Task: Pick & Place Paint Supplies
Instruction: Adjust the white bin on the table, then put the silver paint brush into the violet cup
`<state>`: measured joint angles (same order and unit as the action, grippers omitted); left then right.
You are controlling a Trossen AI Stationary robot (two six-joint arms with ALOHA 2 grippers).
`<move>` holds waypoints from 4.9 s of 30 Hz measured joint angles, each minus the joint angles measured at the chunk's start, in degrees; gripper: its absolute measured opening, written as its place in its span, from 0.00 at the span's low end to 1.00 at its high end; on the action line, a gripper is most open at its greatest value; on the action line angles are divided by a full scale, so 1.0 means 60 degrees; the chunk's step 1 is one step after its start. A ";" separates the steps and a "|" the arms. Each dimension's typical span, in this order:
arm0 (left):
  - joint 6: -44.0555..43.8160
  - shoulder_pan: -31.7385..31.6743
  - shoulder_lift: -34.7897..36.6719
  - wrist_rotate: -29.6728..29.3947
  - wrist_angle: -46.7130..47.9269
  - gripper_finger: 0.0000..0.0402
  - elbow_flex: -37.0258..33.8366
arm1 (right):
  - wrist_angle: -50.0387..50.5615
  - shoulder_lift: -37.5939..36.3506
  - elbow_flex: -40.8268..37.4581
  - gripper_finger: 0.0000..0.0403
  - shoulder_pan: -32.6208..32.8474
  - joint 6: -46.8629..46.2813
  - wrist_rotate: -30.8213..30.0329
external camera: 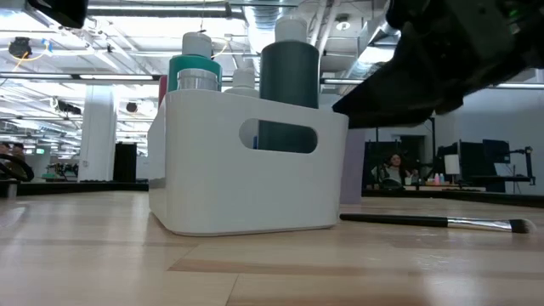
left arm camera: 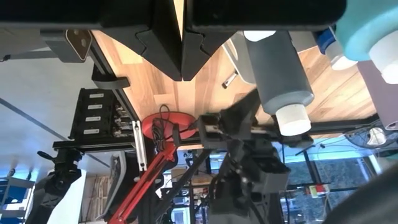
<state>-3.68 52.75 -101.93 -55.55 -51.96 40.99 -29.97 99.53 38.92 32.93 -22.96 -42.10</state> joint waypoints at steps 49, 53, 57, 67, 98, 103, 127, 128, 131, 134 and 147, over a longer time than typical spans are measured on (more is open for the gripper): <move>-0.0186 0.0033 0.0000 -0.0011 0.0011 0.00 -0.0164 | 0.0063 0.0811 0.0461 0.58 0.0018 -0.1325 0.0588; -0.0186 0.0033 0.0000 -0.0011 0.0011 0.00 -0.0164 | 0.0061 0.0811 0.0483 0.58 0.0004 -0.1325 0.0592; -0.0186 0.0033 0.0000 -0.0011 0.0011 0.00 -0.0168 | 0.0057 0.0811 0.0483 0.58 0.0004 -0.1329 0.0591; -0.0186 0.0033 0.0000 -0.0013 0.0013 0.00 -0.0168 | -0.0190 0.0845 0.0491 0.58 0.0000 -0.1253 0.0739; 0.0615 0.0660 0.0109 -0.0946 -0.0282 0.00 -0.0237 | 0.3580 0.1361 0.3055 0.58 -0.0041 -0.0716 0.1933; 0.0613 0.0656 0.0117 -0.0987 -0.0329 0.00 -0.0237 | 0.3895 0.0959 0.3070 0.58 0.0220 -0.1101 0.1942; 0.0561 0.0627 0.0124 -0.0943 -0.0346 0.00 -0.0237 | 1.0279 -0.1669 0.3074 0.58 0.0255 -0.6901 0.3639; 0.0561 0.0627 0.0124 -0.0942 -0.0346 0.00 -0.0237 | 1.0298 -0.1574 0.3094 0.58 0.0285 -0.6473 0.3732; 0.0550 0.0627 0.0124 -0.0940 -0.0346 0.00 -0.0237 | 1.1088 -0.1244 0.3073 0.58 0.0482 -0.6385 0.3836; 0.0541 0.0623 0.0124 -0.0850 -0.0344 0.00 -0.0237 | 1.1607 -0.0792 0.3061 0.58 0.0689 -0.6801 0.3934; 0.0390 0.0543 0.0124 -0.0688 -0.0368 0.00 -0.0233 | 1.1263 0.0742 0.3062 0.58 0.1093 -0.6401 0.4072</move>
<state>-1.34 56.01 -101.19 -59.68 -54.17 39.59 37.61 103.98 57.30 39.48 -61.37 -17.67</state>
